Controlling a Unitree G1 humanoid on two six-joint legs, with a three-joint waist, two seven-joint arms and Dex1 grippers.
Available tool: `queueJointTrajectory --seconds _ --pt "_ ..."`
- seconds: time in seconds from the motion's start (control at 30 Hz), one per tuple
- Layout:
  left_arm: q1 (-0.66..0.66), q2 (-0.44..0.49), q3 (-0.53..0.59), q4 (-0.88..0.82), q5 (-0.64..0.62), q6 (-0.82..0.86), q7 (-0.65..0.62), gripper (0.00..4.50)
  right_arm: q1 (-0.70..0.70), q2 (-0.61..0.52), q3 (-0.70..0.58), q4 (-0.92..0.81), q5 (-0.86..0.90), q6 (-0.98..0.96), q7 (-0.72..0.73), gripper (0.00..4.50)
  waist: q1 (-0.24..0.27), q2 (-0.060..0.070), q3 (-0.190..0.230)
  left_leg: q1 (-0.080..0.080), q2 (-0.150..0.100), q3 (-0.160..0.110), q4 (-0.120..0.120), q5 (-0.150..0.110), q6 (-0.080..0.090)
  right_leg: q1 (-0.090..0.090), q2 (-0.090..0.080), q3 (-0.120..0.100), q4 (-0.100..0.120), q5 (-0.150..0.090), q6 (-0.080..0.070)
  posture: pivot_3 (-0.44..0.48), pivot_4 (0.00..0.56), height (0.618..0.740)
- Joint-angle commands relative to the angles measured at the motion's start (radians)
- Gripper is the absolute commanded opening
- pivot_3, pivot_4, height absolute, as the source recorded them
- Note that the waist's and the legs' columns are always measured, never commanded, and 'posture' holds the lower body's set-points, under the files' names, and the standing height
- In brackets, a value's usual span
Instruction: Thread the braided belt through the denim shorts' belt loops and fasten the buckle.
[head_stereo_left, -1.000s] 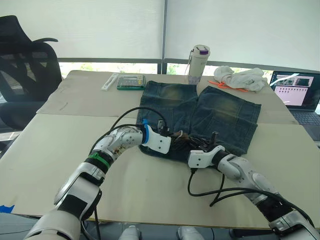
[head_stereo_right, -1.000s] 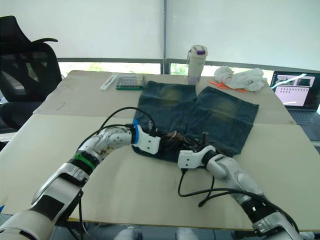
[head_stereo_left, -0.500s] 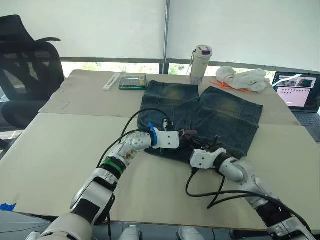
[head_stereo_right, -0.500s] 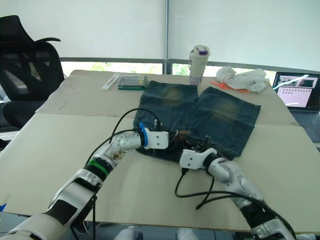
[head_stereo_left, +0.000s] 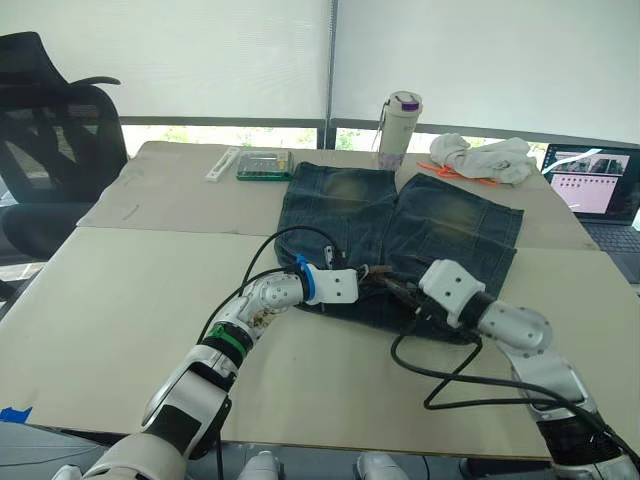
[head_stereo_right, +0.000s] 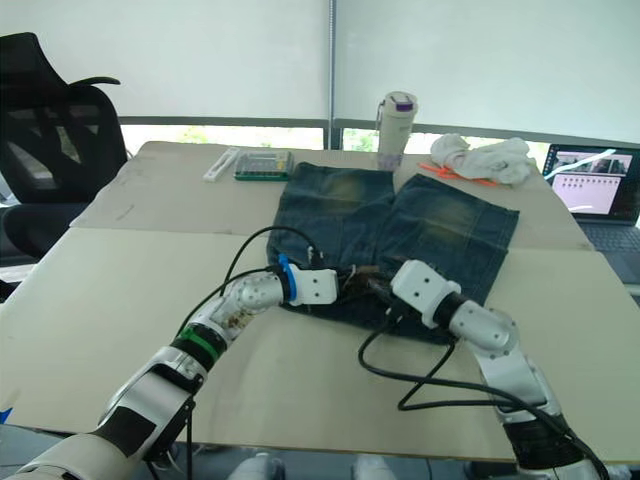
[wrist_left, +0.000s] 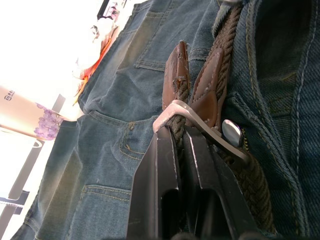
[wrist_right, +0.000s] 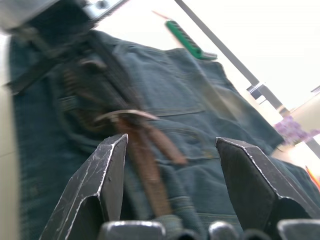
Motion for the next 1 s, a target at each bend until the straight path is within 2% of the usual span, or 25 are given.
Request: queueJointTrajectory --seconds 0.03,0.27,0.37,0.57,0.6,0.73,0.77,0.8,1.0 --pt "-0.008 -0.003 -0.002 -0.001 -0.002 -0.013 0.012 0.00 -0.043 -0.029 0.036 0.058 -0.107 -0.065 -0.021 3.11 0.002 0.000 0.000 0.000 0.000 0.000 0.000 0.000 0.000 0.000 0.000 0.000 0.000 0.000 0.000 0.000 0.150 0.737" --pt "-0.006 -0.002 -0.005 -0.003 0.004 -0.016 0.019 0.00 -0.111 0.006 0.116 0.168 -0.205 -0.156 -0.053 3.11 -0.001 0.000 0.000 0.000 0.000 0.000 0.000 0.000 0.000 0.000 0.000 0.000 0.000 0.000 0.000 0.000 0.150 0.737" --pt "-0.002 -0.001 -0.004 -0.006 0.003 -0.015 0.021 0.00 -0.124 0.010 0.126 0.195 -0.226 -0.193 -0.056 2.26 0.000 0.000 0.000 0.000 0.000 0.000 0.000 0.000 0.000 0.000 0.000 0.000 0.000 0.000 0.000 0.000 0.150 0.737" --pt "0.003 0.002 -0.011 -0.010 0.001 -0.027 0.008 0.00 -0.120 0.005 0.123 0.214 -0.233 -0.223 -0.049 0.18 0.000 0.000 0.000 0.000 0.000 0.000 0.000 0.000 0.000 0.000 0.000 0.000 0.000 0.000 0.000 0.000 0.150 0.737" --pt "0.004 -0.002 -0.005 -0.010 -0.018 -0.024 -0.011 0.00 -0.116 0.000 0.123 0.215 -0.237 -0.227 -0.047 0.06 0.000 0.000 0.000 0.000 0.000 0.000 0.000 0.000 0.000 0.000 0.000 0.000 0.000 0.000 0.000 0.000 0.150 0.737" --pt "0.012 -0.003 0.014 -0.026 -0.071 -0.008 -0.065 0.00 -0.105 -0.019 0.112 0.220 -0.243 -0.241 -0.047 0.06 0.000 0.000 0.000 0.000 0.000 0.000 0.000 0.000 0.000 0.000 0.000 0.000 0.000 0.000 0.000 0.000 0.150 0.737" --pt "0.013 -0.001 0.015 -0.029 -0.071 -0.008 -0.063 0.73 -0.101 -0.025 0.107 0.220 -0.242 -0.245 -0.047 0.00 0.000 0.000 0.000 0.000 0.000 0.000 0.000 0.000 0.000 0.000 0.000 0.000 0.000 0.000 0.000 0.000 0.150 0.737" --pt "0.012 0.002 0.015 -0.029 -0.064 -0.011 -0.053 0.92 -0.097 -0.033 0.103 0.219 -0.242 -0.249 -0.046 0.00 0.001 0.000 0.000 0.000 0.000 0.000 0.000 0.000 0.000 0.000 0.000 0.000 0.000 0.000 0.000 0.000 0.150 0.737" --pt "0.036 0.022 0.030 -0.037 -0.059 -0.038 -0.003 2.96 -0.059 -0.091 0.070 0.206 -0.229 -0.287 -0.048 0.00 0.004 0.000 0.000 0.000 0.000 0.000 0.000 0.000 0.000 0.000 0.000 0.000 0.000 0.000 0.000 0.000 0.150 0.737"
